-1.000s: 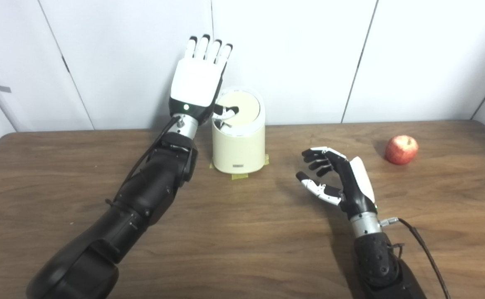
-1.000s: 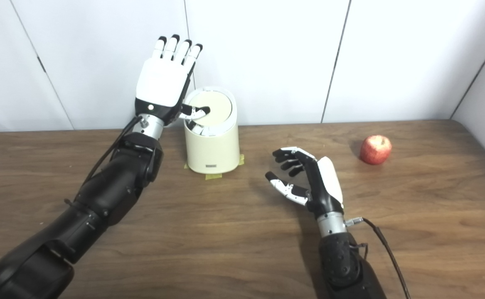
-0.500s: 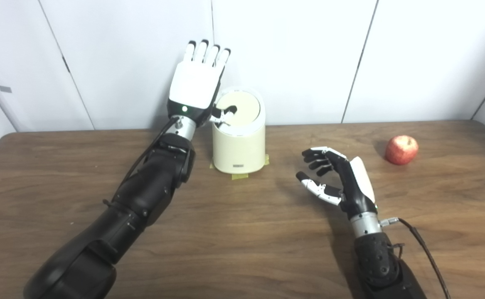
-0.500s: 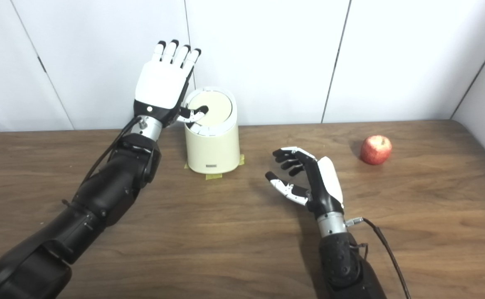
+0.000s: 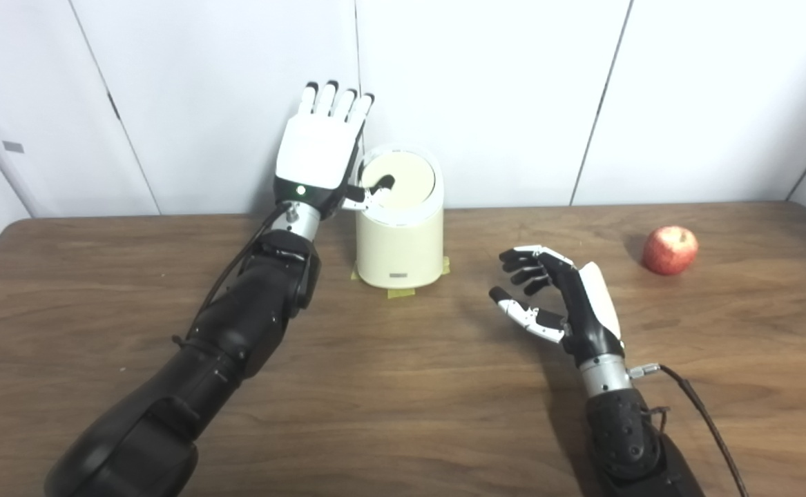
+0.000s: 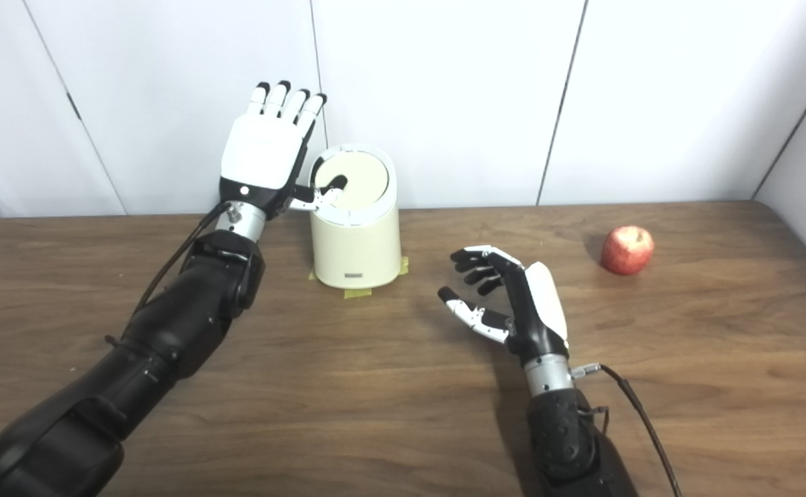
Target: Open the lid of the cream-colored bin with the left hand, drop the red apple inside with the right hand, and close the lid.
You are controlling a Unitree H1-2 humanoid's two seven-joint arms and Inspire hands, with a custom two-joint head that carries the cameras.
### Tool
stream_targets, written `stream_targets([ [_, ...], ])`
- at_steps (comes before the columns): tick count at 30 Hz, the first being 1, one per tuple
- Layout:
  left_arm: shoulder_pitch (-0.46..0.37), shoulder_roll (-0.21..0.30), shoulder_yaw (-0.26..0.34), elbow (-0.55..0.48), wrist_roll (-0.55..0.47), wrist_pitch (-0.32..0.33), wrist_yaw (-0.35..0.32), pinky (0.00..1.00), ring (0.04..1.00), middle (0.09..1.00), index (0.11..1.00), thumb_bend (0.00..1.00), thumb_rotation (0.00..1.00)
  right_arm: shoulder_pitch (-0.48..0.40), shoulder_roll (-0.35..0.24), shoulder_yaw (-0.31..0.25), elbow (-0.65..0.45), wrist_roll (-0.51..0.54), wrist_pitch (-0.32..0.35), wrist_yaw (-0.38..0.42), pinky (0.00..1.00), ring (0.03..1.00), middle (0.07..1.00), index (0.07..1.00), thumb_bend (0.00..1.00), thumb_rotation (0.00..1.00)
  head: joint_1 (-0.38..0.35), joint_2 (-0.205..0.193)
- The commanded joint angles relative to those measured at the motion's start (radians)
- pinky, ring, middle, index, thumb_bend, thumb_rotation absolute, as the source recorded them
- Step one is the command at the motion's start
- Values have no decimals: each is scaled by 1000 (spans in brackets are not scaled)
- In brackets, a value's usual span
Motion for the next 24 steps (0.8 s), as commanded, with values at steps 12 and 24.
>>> stream_targets([
  [12,-21,-26,52,35,-68,96,-91,1000,1000,998,988,872,649,-8,17,7,6,4,-37,-19,482,583,625,632,297,313,-4,-2],
  [24,-32,-53,82,57,-150,134,-119,1000,1000,979,973,940,634,-8,21,8,9,5,-37,-23,481,583,623,629,300,300,-5,-2],
])
